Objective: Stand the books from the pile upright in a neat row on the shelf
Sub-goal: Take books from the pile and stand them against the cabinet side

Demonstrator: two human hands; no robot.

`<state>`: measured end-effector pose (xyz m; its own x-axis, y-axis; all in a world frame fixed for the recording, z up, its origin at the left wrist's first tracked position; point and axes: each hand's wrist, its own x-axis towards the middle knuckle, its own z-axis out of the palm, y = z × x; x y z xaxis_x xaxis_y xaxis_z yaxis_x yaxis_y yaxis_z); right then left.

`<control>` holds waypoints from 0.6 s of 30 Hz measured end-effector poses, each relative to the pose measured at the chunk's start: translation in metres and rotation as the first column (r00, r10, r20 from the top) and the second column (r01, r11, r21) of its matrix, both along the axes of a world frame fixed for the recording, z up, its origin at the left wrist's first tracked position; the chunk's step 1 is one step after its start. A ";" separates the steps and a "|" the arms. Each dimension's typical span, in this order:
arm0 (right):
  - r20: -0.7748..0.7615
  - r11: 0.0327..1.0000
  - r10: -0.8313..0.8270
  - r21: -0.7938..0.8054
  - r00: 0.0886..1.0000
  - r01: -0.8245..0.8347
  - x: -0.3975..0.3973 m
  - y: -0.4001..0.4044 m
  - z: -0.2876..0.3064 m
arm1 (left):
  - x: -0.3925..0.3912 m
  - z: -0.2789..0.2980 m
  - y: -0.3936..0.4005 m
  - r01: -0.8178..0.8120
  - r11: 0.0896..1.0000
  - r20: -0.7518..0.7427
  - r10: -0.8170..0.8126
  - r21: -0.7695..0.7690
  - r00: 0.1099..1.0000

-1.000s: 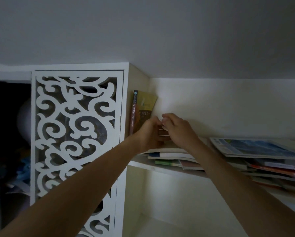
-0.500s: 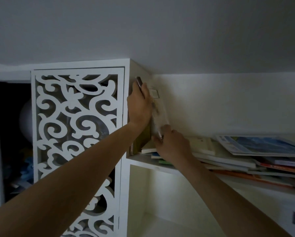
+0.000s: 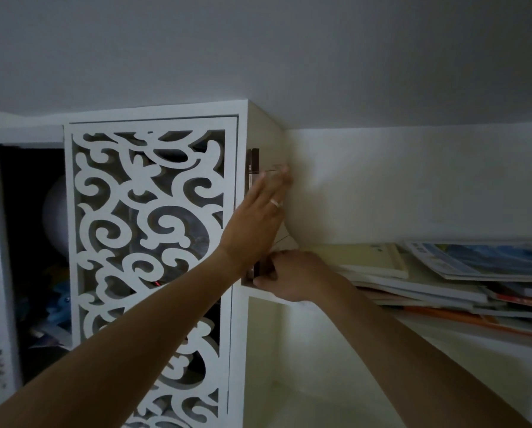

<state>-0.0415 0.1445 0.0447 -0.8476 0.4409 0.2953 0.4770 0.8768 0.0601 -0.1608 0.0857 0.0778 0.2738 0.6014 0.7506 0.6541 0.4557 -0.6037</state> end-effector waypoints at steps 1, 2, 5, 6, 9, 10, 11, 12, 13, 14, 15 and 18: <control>0.020 1.000 0.001 -0.017 1.000 -0.001 0.004 0.004 0.002 | 0.000 -0.001 0.000 -0.068 0.994 -0.060 0.063 -0.083 0.996; 0.035 0.999 -0.011 -0.051 0.999 0.012 0.011 0.008 0.007 | 0.002 -0.003 0.002 -0.144 0.975 -0.099 0.128 -0.170 0.987; 0.083 0.981 -0.146 -0.115 0.986 0.155 0.042 0.026 0.025 | 0.005 -0.010 0.002 -0.142 0.942 -0.030 0.139 -0.305 0.990; 0.111 0.968 -0.206 -0.122 0.972 0.219 0.057 0.030 0.033 | 0.007 -0.011 0.003 -0.052 0.951 0.058 0.073 -0.306 0.996; 0.205 0.922 -0.314 -0.165 0.927 0.349 0.102 0.035 0.053 | 0.017 -0.010 0.012 0.275 0.899 0.455 -0.097 -0.342 0.885; 0.217 0.923 -0.317 -0.154 0.923 0.353 0.111 0.034 0.056 | 0.025 -0.009 0.013 0.367 0.840 0.599 -0.063 -0.400 0.798; 0.198 0.931 -0.310 -0.133 0.930 0.339 0.116 0.034 0.056 | 0.031 -0.008 0.016 0.445 0.785 0.700 -0.020 -0.431 0.714; 0.149 0.944 -0.295 -0.108 0.944 0.312 0.120 0.034 0.055 | 0.036 -0.006 0.017 0.508 0.743 0.755 -0.004 -0.437 0.656; 0.080 0.955 -0.277 -0.087 0.958 0.283 0.121 0.034 0.051 | 0.037 -0.006 0.019 0.550 0.718 0.789 -0.002 -0.427 0.615; 0.005 0.963 -0.260 -0.072 0.965 0.260 0.121 0.036 0.047 | 0.036 -0.006 0.020 0.581 0.700 0.813 0.000 -0.416 0.583; -0.059 0.967 -0.251 -0.062 0.966 0.247 0.121 0.038 0.043 | 0.033 -0.008 0.022 0.608 0.681 0.830 -0.001 -0.407 0.557; -0.187 0.965 -0.251 0.025 0.950 0.260 0.121 0.041 0.034 | 0.023 -0.013 0.028 0.636 0.664 0.826 -0.047 -0.394 0.562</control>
